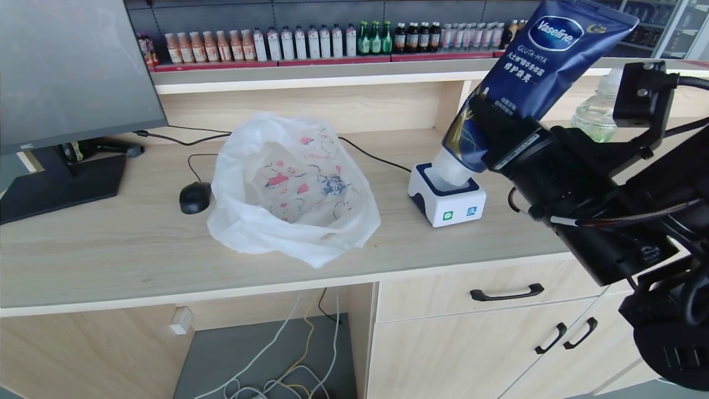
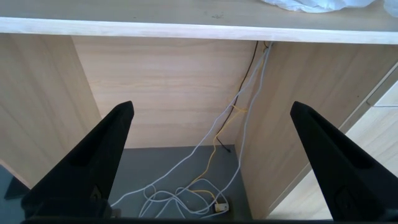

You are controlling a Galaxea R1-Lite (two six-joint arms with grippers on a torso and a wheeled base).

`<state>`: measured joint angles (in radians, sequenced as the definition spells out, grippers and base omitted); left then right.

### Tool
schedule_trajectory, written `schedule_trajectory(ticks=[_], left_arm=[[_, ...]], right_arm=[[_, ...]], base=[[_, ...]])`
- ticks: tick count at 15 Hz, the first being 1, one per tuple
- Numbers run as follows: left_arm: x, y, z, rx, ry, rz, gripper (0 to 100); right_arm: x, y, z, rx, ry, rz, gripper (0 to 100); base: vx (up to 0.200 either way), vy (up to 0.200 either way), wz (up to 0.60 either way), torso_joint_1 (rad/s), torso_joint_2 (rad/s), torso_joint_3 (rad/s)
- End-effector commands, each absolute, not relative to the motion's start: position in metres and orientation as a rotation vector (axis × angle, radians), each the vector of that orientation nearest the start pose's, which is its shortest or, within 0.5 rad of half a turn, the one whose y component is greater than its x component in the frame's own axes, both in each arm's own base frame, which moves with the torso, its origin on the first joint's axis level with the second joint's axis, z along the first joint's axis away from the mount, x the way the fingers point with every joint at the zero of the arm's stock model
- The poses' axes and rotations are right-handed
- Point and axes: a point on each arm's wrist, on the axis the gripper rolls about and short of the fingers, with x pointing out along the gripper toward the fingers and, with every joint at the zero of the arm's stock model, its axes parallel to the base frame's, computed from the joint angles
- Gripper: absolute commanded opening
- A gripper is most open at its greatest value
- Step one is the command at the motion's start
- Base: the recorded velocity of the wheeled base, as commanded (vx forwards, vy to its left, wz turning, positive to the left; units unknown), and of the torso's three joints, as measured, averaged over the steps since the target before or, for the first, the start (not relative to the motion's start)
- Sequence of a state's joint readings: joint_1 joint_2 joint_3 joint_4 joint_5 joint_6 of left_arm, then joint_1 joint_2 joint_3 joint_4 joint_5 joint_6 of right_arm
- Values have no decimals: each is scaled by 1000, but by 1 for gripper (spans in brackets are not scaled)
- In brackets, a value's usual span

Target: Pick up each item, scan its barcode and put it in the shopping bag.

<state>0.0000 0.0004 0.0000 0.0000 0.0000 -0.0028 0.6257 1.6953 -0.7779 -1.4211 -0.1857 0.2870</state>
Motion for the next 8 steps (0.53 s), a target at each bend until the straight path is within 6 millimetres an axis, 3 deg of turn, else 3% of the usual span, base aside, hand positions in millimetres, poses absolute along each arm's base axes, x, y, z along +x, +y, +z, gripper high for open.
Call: schedule_trajectory(ticks=[1,4,8], left_arm=[[-23,0,75,-3,0,-2,100],[-23,0,75,-3,0,0,100],[-23,0,75,-3,0,-2,100]], right_arm=[[260,182,250,541,-391,509,0],[275,192,264,730,-381,553,0],[293,181,266,909,-280,522,0]], base=[[0,0,0,0,0,0],[0,0,0,0,0,0],[0,0,0,0,0,0]])
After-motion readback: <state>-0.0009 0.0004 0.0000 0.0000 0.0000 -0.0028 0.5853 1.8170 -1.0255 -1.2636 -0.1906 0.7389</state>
